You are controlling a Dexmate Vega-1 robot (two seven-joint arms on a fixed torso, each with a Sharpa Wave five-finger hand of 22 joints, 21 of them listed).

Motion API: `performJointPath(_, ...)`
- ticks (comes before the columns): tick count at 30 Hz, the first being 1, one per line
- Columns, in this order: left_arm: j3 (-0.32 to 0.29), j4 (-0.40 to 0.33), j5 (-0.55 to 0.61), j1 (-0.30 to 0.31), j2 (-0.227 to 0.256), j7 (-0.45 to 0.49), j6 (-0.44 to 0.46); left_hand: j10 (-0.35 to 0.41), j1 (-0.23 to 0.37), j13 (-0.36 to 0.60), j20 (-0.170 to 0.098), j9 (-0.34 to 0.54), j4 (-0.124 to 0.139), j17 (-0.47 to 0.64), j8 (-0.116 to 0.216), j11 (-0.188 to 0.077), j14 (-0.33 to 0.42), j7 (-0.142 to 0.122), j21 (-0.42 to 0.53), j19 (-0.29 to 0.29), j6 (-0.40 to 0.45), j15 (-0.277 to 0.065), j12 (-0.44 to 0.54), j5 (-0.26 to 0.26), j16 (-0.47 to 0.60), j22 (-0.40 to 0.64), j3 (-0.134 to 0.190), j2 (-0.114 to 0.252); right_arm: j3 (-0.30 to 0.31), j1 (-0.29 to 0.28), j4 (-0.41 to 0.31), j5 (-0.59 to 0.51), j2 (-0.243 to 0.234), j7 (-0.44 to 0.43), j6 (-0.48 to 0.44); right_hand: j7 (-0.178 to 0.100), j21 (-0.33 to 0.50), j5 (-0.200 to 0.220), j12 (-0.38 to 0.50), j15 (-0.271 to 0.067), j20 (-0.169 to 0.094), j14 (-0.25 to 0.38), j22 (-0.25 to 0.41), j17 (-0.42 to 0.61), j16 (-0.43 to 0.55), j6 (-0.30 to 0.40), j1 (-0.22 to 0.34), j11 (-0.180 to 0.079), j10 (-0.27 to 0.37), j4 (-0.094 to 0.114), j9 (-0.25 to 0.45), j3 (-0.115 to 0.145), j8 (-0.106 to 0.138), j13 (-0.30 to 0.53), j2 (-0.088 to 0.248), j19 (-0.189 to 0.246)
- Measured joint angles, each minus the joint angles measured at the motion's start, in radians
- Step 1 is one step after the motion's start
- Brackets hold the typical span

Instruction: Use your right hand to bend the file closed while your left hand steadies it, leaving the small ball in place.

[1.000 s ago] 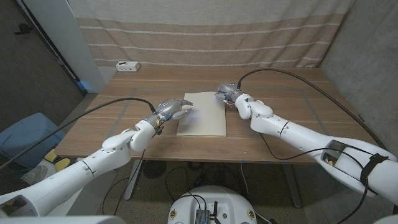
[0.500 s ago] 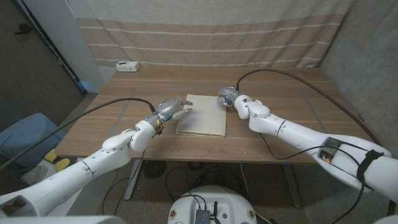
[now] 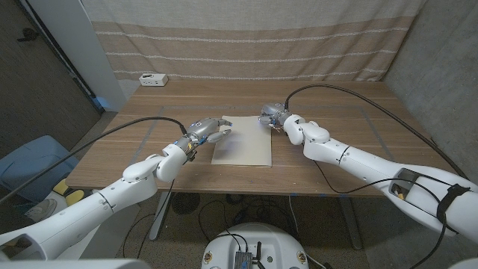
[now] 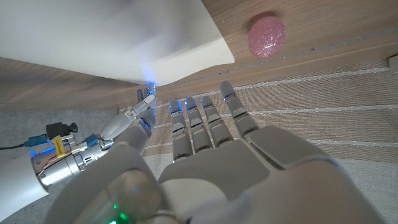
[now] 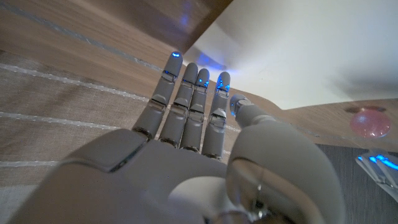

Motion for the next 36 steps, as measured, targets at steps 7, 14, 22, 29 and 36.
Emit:
performJointPath(7, 0.005, 0.000, 0.003, -0.006, -0.004, -0.004, -0.003, 0.000, 0.000, -0.005, 0.000, 0.000, 0.000, 0.000, 0.000, 0.000, 0.000, 0.000, -0.001, 0.000, 0.000, 0.000, 0.000, 0.000, -0.004, 0.000, 0.000, 0.000, 0.046, -0.054, -0.078, -0.016, -0.039, -0.121, 0.076, -0.005, 0.000, -0.008, 0.012, -0.025, -0.016, 0.073, 0.004, 0.007, 0.043, 0.059, 0.013, -0.009, 0.070, -0.016, 0.003, 0.008, 0.015, 0.003, 0.008, 0.045)
performJointPath(14, 0.008, 0.005, 0.005, -0.011, -0.007, -0.006, -0.006, 0.000, 0.000, -0.005, 0.000, 0.000, 0.000, 0.000, 0.000, 0.000, 0.000, 0.000, -0.007, 0.000, 0.000, 0.000, 0.000, 0.000, -0.004, 0.000, 0.000, 0.000, 0.078, -0.100, -0.159, -0.043, -0.074, -0.123, 0.077, 0.000, 0.008, -0.008, 0.025, -0.032, -0.021, 0.122, 0.005, 0.017, 0.066, 0.111, 0.000, -0.005, 0.121, -0.016, 0.007, 0.008, 0.031, 0.007, 0.009, 0.068)
performJointPath(22, 0.010, 0.007, 0.007, -0.014, -0.008, -0.007, -0.008, 0.000, -0.005, -0.009, 0.000, 0.000, 0.000, 0.000, -0.004, 0.000, 0.000, 0.000, -0.007, 0.000, 0.000, 0.000, -0.004, 0.000, -0.003, 0.000, 0.000, -0.005, 0.101, -0.142, -0.212, -0.060, -0.100, -0.086, 0.061, 0.002, 0.015, -0.008, 0.027, -0.032, -0.021, 0.140, 0.005, 0.022, 0.074, 0.127, -0.006, 0.002, 0.138, -0.016, 0.005, 0.008, 0.039, 0.007, 0.013, 0.078)
performJointPath(29, 0.010, 0.004, 0.010, -0.015, -0.008, -0.009, -0.008, 0.000, -0.009, -0.009, 0.000, 0.000, 0.000, 0.000, -0.004, 0.000, 0.000, 0.000, -0.007, 0.000, 0.000, 0.000, -0.004, 0.000, -0.003, 0.000, 0.000, -0.001, 0.109, -0.164, -0.221, -0.068, -0.106, -0.055, 0.057, 0.004, 0.015, -0.008, 0.027, -0.034, -0.021, 0.142, 0.005, 0.022, 0.074, 0.136, -0.010, -0.003, 0.143, -0.013, 0.005, 0.011, 0.039, 0.007, 0.017, 0.078)
performJointPath(36, 0.010, -0.006, 0.012, -0.008, -0.007, -0.011, 0.001, 0.000, -0.017, -0.009, 0.000, 0.000, 0.000, 0.000, -0.004, 0.000, 0.000, 0.000, -0.007, 0.000, 0.000, 0.000, -0.004, 0.000, -0.003, 0.000, 0.000, 0.007, 0.110, -0.179, -0.220, -0.074, -0.108, -0.035, 0.055, 0.004, 0.015, -0.008, 0.027, -0.033, -0.021, 0.142, 0.005, 0.022, 0.078, 0.136, -0.010, -0.003, 0.143, -0.012, 0.005, 0.012, 0.039, 0.007, 0.017, 0.078)
